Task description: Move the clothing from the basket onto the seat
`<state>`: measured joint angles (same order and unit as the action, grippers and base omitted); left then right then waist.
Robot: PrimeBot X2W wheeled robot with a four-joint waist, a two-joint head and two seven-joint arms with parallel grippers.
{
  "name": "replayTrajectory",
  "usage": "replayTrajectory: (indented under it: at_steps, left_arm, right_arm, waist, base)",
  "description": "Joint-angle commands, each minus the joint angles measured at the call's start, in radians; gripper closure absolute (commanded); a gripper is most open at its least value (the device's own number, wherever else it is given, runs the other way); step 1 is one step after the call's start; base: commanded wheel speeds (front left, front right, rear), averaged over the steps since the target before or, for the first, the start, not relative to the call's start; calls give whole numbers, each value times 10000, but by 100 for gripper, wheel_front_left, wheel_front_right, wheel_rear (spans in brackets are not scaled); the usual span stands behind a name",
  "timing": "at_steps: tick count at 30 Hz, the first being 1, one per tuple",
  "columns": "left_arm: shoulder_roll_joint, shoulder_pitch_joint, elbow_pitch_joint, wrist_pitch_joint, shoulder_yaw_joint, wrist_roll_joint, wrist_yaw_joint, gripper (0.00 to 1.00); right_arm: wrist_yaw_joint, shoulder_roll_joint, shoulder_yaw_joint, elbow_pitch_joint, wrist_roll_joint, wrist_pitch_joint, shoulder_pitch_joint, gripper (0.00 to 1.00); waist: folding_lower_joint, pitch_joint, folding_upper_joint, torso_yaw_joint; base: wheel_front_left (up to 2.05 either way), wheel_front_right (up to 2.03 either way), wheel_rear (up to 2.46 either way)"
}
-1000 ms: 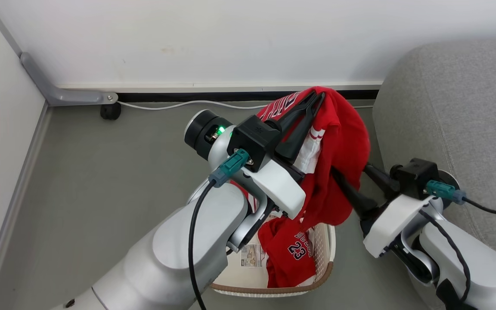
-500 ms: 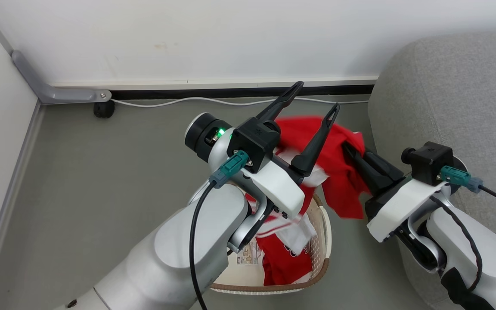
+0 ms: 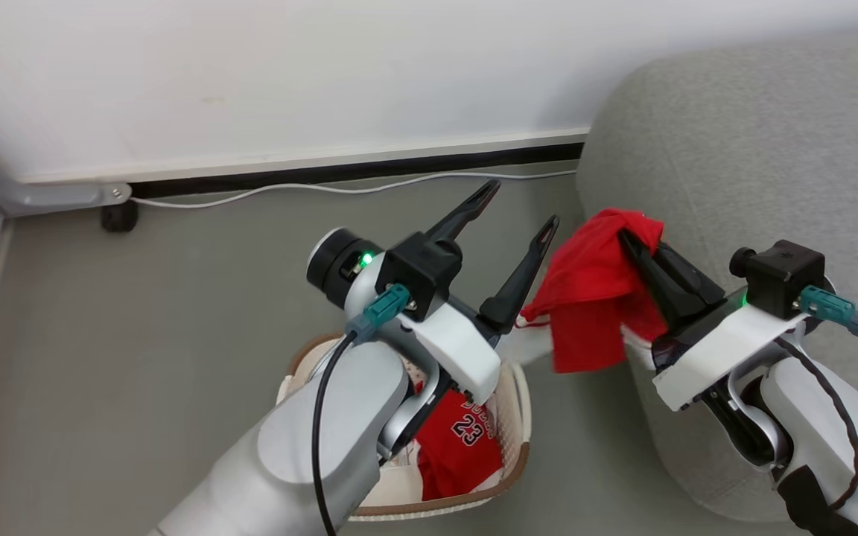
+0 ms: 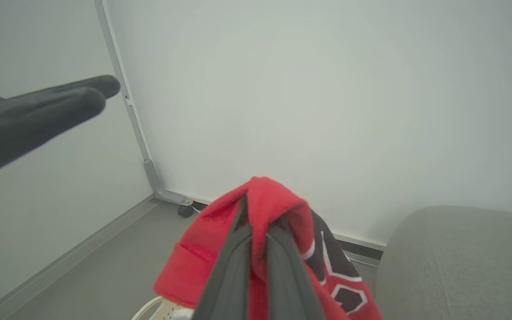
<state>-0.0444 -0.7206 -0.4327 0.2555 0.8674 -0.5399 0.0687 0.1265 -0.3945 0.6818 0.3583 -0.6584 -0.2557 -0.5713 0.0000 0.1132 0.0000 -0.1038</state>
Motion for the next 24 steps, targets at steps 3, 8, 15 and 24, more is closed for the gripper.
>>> replayTrajectory:
  at_steps: [3, 8, 15, 24]
  left_arm:
    - [-73, 146, 79, 61, -543, 226, -214, 0]
    - [-70, 750, 73, 62, -1041, 540, -447, 0]
    - [-67, 1565, 204, 62, -1755, 1009, -748, 0]
    - [-61, 2262, 436, 62, -2346, 1357, -1118, 0]
  right_arm:
    - [42, -97, -198, -437, 159, -61, 280, 100]
    - [42, -100, -519, -767, 244, -61, 431, 100]
    - [42, -161, -920, -1090, 345, -61, 649, 100]
    - [42, -167, -1426, -1376, 414, -61, 904, 100]
  waist:
    - [0, -121, 0, -567]
    - [0, -237, 0, -1385]
    - [0, -493, 0, -2462]
    - [0, -615, 0, -3692]
  base:
    - [0, 0, 0]
    - [0, 0, 0]
    - [0, 0, 0]
    - [0, 0, 0]
